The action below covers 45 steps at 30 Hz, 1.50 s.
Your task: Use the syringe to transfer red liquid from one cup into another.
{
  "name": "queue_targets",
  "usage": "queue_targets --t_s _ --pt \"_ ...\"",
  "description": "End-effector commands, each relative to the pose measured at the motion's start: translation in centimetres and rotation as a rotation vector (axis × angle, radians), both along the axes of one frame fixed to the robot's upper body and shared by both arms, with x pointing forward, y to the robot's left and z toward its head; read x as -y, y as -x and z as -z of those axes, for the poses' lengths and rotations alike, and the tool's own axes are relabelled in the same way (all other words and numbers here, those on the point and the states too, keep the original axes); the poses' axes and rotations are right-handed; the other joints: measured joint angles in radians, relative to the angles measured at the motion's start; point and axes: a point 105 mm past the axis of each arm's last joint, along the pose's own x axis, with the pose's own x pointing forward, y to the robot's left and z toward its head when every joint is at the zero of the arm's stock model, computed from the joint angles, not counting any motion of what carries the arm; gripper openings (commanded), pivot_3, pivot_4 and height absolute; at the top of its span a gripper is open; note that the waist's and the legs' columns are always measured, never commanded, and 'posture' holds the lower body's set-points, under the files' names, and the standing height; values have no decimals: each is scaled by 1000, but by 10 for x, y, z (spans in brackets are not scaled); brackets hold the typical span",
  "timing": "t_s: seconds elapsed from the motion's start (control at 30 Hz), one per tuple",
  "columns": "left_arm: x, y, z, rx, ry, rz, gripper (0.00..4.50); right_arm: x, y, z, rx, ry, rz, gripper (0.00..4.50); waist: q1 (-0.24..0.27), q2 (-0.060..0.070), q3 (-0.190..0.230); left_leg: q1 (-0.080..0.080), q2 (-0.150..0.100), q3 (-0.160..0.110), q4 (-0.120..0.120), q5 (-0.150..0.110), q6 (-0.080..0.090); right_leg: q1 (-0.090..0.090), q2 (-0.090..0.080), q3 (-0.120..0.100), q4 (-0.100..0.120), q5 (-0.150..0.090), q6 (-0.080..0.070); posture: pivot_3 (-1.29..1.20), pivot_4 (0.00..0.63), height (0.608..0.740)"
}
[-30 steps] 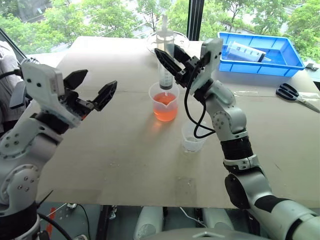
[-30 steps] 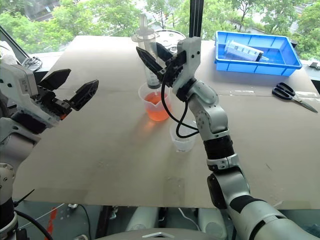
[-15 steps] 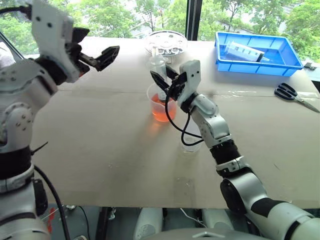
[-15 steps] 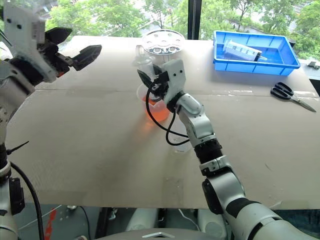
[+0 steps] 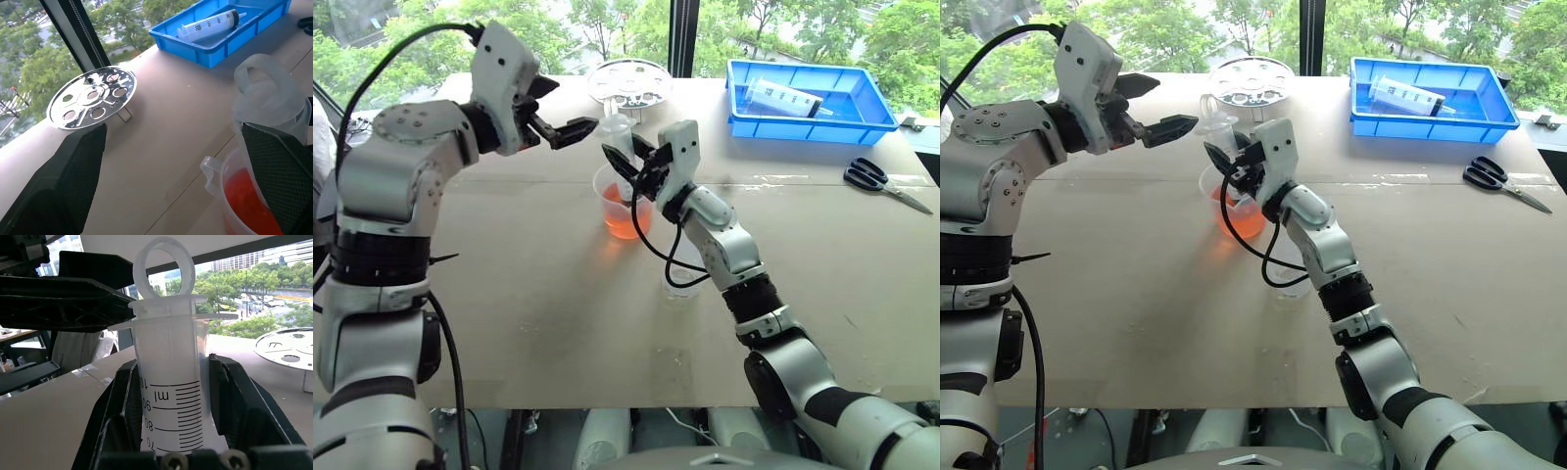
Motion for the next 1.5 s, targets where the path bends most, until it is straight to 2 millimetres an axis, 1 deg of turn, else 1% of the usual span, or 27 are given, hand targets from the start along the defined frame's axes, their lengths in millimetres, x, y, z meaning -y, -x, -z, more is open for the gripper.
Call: queue_targets --t_s 0.03,0.13,0.27,0.5,0.57,0.67,0.8,0.83,0.87,0.9,1.0,1.03,1.07,1.33,1.5 --pt "8 0 -22 88 -4 66 4500 -19 21 -30 80 -80 -105 1494 1 0 0 0 0 0 0 0 0 0 0 0 0 0 0 0 150 740" --pt "13 -2 -26 106 1 112 4500 -20 24 -30 82 -83 -139 1494 1 0 0 0 0 0 0 -1 1 0 0 0 0 0 0 0 150 740" --pt "21 4 -31 116 27 219 4500 -21 25 -31 81 -85 -177 1494 -1 0 0 0 0 0 0 0 1 0 0 0 0 0 0 0 150 740" --pt "28 13 -27 106 -10 357 4500 -17 25 -31 74 -86 -214 1493 0 0 0 -1 0 0 1 -1 2 0 0 0 0 0 0 0 150 740" --pt "29 13 -26 109 -22 369 4500 -17 25 -30 72 -82 -223 1491 0 0 0 -1 0 0 1 -1 2 0 0 0 0 0 0 0 150 740" --pt "27 8 -25 115 -25 354 4500 -17 25 -29 76 -70 -233 1490 1 0 0 -1 0 0 1 -1 2 0 0 0 0 0 0 0 150 740" --pt "32 6 -23 125 -33 376 3391 -18 26 -28 80 -55 -240 1474 1 0 0 -1 0 0 1 -1 2 0 0 0 1 0 0 0 150 740" --pt "33 6 -22 125 -34 380 2896 -18 25 -28 80 -49 -237 1473 1 0 0 -1 0 0 1 -1 2 0 0 0 1 0 0 0 150 740" --pt "33 6 -21 125 -34 382 2521 -18 24 -27 81 -42 -233 1473 1 0 0 -1 0 0 1 -1 2 0 0 0 0 0 0 0 150 740" --pt "34 6 -21 125 -34 384 1988 -18 23 -26 80 -32 -227 1472 0 0 0 -1 0 0 1 -1 2 0 0 0 0 0 0 0 150 740" --pt "34 6 -20 128 -33 388 635 -18 20 -24 74 -9 -211 1471 -1 0 0 -1 0 0 1 -1 2 0 0 0 1 0 0 0 150 740" --pt "34 6 -21 134 -29 389 117 -18 19 -23 71 -2 -207 1469 -1 0 0 -1 0 0 1 -1 2 0 0 0 1 0 0 0 150 740" --pt "35 6 -22 140 -23 390 0 -19 18 -21 67 8 -204 1467 0 0 0 -1 0 0 1 -1 2 0 0 0 1 0 0 0 150 740" --pt "33 4 -27 166 -5 368 0 -24 21 -6 22 89 -225 1465 0 0 0 -1 0 0 1 -1 2 0 0 0 1 0 0 0 150 740" --pt "32 2 -33 183 10 348 0 -24 22 -3 6 107 -229 1464 0 0 0 -1 0 0 1 -1 2 0 0 0 1 0 0 0 150 740"
